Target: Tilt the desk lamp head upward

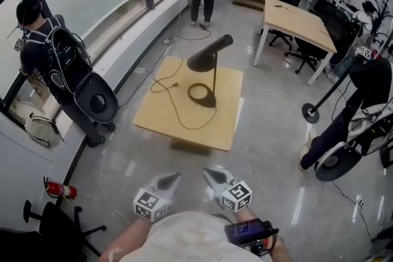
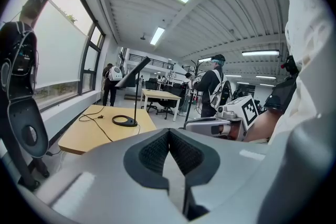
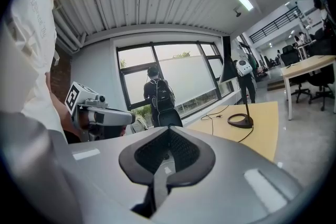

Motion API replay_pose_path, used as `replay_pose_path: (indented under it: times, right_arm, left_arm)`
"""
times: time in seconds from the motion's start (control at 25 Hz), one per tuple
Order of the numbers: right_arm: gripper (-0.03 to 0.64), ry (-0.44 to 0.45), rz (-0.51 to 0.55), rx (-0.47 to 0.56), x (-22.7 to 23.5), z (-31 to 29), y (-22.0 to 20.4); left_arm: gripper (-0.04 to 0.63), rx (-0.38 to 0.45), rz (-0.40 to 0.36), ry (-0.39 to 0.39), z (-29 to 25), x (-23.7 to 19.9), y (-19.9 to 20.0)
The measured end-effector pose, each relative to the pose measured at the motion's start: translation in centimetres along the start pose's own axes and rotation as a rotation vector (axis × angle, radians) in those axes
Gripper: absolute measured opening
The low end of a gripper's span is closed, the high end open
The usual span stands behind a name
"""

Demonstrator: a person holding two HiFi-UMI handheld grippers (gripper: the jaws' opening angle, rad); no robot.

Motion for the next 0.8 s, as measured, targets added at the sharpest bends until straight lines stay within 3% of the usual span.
replay_pose_path:
  times: [0.48, 0.8]
  right_arm:
    - [0.012, 0.059, 0.009, -0.034, 1.8, -1.7, 0.3]
    - [0.012, 0.039, 0.006, -0.037, 3.1, -5.3, 1.3]
  left_arm:
    - [0.002, 0.024, 0.013, 0.098, 0.0, -2.7, 1.3]
    - [0.002, 0.024, 0.034, 0.102, -0.6, -6.9, 1.4]
Point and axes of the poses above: the fingertips, and each gripper's own axes: z backward along the fingers, x to its right, y out of its top, the point moved 1 cm from there along z, backward along the fingers, and after that the axes turned 4 degrees about y, right-handed, at the moved point
